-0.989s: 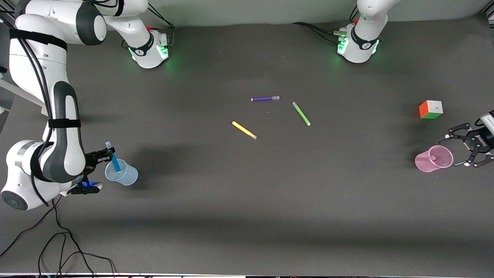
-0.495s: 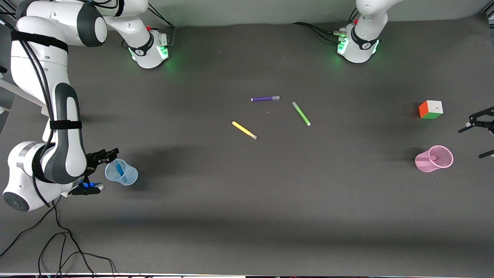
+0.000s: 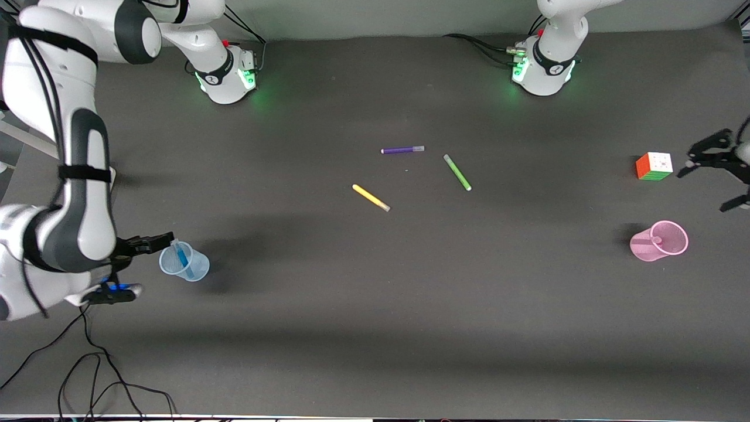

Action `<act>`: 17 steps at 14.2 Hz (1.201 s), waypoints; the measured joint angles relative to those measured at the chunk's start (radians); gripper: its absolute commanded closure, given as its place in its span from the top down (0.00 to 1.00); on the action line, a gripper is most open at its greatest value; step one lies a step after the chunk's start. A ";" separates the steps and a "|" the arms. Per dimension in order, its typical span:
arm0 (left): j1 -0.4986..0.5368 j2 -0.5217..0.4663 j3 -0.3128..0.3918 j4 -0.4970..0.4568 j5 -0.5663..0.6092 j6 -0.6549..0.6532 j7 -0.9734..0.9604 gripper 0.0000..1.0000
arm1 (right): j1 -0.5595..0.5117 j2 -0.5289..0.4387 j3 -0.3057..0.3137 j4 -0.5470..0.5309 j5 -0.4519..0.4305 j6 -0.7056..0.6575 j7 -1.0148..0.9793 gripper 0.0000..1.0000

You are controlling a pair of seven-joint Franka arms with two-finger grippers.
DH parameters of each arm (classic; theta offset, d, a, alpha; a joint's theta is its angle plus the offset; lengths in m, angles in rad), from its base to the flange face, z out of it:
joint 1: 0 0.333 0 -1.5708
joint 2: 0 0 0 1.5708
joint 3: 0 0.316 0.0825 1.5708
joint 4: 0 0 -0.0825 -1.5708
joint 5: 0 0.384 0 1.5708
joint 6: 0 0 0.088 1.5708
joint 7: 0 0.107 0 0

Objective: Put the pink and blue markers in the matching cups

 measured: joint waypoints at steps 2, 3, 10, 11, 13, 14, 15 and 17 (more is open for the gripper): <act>-0.029 -0.015 -0.041 0.000 0.048 -0.004 -0.149 0.98 | 0.002 -0.069 -0.001 0.001 -0.003 0.001 0.066 1.00; -0.033 -0.017 -0.068 0.001 0.061 -0.004 -0.223 0.98 | 0.007 -0.104 -0.001 -0.001 -0.008 0.001 0.097 1.00; -0.037 -0.015 -0.226 0.017 0.185 -0.041 -0.641 0.98 | 0.068 -0.364 -0.004 -0.173 -0.061 0.162 0.217 1.00; -0.037 -0.015 -0.245 0.018 0.192 -0.056 -0.698 0.98 | 0.077 -0.413 -0.004 -0.225 -0.072 0.203 0.220 1.00; -0.038 -0.015 -0.275 0.018 0.199 -0.082 -0.788 0.99 | 0.089 -0.502 -0.004 -0.324 -0.082 0.264 0.224 1.00; -0.038 -0.015 -0.282 0.018 0.200 -0.093 -0.810 0.99 | 0.091 -0.538 -0.004 -0.363 -0.084 0.282 0.224 1.00; -0.038 -0.014 -0.284 0.018 0.200 -0.106 -0.821 0.99 | 0.091 -0.567 -0.004 -0.391 -0.085 0.293 0.224 1.00; -0.037 -0.013 -0.280 0.018 0.201 -0.111 -0.826 0.99 | 0.089 -0.603 -0.004 -0.415 -0.107 0.307 0.224 1.00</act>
